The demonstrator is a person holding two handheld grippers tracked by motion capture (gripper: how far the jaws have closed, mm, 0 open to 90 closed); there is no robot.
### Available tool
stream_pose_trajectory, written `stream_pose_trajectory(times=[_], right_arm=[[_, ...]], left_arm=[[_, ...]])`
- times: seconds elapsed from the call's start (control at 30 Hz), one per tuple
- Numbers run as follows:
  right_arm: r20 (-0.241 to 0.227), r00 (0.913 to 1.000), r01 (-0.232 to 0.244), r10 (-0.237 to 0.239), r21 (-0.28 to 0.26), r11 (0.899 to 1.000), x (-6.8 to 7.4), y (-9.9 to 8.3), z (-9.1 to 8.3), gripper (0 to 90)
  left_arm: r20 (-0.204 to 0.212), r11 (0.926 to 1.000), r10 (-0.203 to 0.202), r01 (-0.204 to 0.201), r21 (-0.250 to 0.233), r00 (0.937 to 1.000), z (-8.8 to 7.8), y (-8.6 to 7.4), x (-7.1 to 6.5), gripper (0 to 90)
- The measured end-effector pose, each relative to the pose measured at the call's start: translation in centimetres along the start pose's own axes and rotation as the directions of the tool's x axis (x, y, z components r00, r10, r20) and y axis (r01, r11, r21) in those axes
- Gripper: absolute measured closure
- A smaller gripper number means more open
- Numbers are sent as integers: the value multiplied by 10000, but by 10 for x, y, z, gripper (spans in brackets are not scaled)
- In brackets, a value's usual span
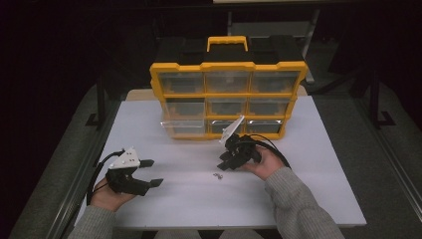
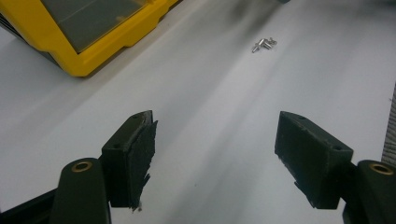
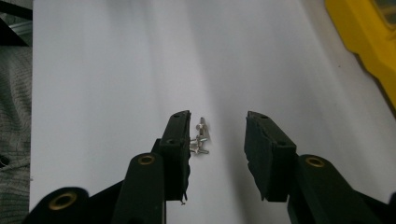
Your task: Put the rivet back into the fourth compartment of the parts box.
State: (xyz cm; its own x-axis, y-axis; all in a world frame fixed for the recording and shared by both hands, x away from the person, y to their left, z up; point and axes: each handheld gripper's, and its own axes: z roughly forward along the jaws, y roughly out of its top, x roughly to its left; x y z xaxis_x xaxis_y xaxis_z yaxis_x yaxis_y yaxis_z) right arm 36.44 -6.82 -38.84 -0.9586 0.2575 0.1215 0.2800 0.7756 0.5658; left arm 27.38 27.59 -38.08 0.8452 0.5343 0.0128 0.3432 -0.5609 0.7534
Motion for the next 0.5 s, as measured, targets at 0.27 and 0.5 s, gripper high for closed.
stream_pose_trajectory(times=[0.27,0.5], right_arm=[[-313,9993,207,-203,152,9997,-4,1,21,643],[-542,9982,287,-263,440,9986,-3,3,37,660]], left_arm=[[12,10000,-29,29,20,10000,0,-1,1,286],[68,10000,-5,6,-18,10000,0,0,1,287]])
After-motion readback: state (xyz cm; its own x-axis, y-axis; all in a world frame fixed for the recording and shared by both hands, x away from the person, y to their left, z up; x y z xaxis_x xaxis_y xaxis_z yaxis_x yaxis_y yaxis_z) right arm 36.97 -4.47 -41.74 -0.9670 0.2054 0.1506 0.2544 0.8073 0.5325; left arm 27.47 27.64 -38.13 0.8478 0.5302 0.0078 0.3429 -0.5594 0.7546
